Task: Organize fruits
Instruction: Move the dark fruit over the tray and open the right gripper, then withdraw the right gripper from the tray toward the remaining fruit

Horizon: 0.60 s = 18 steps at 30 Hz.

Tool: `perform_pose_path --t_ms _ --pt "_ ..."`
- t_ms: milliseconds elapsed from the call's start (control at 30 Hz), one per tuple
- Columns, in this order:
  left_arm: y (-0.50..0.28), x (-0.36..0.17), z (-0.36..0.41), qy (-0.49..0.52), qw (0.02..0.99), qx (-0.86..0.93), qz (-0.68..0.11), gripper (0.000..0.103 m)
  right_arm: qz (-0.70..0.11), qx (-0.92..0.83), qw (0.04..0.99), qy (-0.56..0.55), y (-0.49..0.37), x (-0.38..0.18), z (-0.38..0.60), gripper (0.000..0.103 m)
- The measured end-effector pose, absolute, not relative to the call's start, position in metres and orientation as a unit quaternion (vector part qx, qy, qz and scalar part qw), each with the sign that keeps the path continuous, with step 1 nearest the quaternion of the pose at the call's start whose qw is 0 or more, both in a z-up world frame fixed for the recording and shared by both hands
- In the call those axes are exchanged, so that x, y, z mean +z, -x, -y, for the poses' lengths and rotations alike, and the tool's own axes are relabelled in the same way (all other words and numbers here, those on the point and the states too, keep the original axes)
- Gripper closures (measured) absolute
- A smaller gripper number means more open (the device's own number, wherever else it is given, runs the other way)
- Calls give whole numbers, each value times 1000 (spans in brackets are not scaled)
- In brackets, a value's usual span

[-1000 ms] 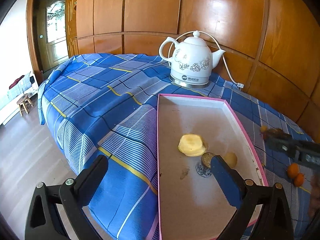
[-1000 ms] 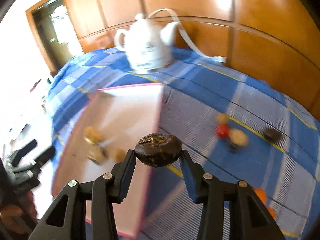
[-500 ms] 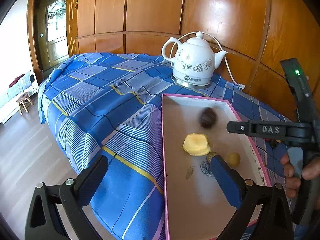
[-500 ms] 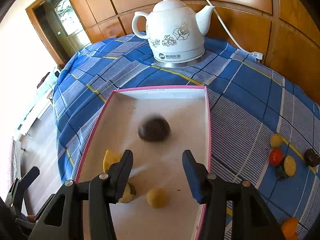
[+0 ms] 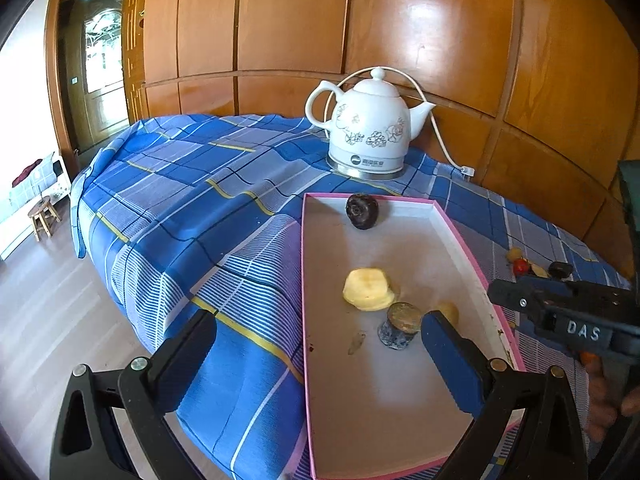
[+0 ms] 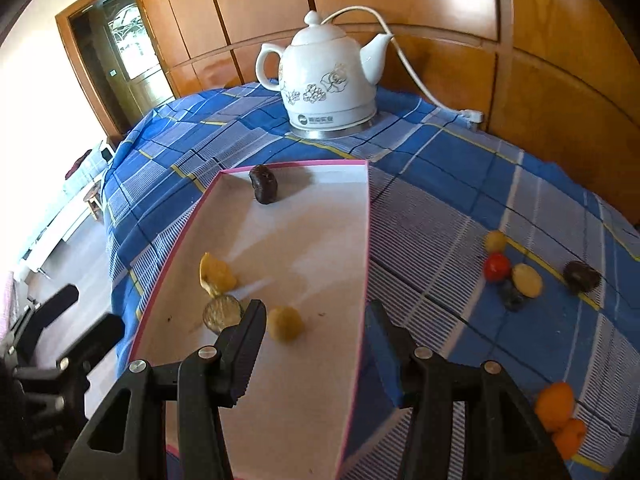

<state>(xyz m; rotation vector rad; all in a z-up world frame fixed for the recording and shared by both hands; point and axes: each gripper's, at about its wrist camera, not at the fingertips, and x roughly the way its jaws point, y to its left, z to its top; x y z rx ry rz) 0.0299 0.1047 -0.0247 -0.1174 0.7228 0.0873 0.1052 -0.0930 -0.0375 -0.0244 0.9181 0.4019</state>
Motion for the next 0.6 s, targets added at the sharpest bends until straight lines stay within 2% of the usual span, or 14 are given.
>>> perform_pose_path --t_ms 600 --pt "-20 -16 -86 37 937 18 -347 0 -407 172 896 47 -66 -16 128 51"
